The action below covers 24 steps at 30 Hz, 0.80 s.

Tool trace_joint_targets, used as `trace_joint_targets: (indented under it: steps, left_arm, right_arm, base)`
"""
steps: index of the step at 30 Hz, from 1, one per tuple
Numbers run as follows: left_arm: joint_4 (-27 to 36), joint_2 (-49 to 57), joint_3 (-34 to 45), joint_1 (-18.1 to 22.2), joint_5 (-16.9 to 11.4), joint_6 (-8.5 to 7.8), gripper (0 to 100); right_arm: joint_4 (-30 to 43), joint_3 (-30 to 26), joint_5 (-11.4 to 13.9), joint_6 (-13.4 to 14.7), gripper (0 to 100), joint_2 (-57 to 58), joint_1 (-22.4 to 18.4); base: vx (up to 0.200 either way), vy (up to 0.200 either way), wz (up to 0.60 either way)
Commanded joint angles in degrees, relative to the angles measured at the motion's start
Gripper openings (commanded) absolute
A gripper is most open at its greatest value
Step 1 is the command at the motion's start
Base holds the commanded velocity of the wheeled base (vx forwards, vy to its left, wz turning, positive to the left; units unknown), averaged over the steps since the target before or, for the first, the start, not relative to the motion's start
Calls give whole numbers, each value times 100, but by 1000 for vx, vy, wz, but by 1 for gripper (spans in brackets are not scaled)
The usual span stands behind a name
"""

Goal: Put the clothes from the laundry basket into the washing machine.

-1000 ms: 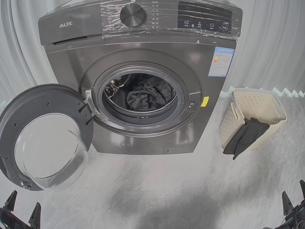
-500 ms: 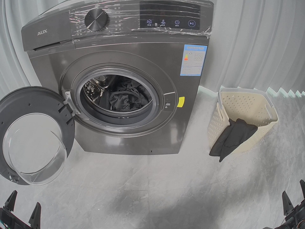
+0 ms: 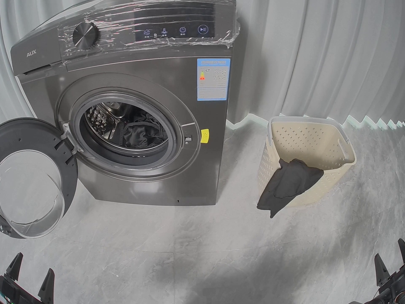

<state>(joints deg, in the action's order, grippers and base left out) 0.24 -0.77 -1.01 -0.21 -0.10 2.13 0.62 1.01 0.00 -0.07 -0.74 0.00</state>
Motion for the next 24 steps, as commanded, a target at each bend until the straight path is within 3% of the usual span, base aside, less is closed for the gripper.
trace_joint_targets:
  steps: [1,20,24]
  left_arm:
    - [2,77,92,3,1,6,100]
    - [2,77,92,-6,1,6,100]
    - [2,77,92,-6,1,-20,100]
  right_arm:
    - [-1,-84,0,-1,100,66,0]
    - [-1,-84,0,-1,100,66,0]
    - [-1,-84,0,-1,100,66,0]
  base:
    - [0,-200,0]
    - [0,-200,0]
    - [0,0,0]
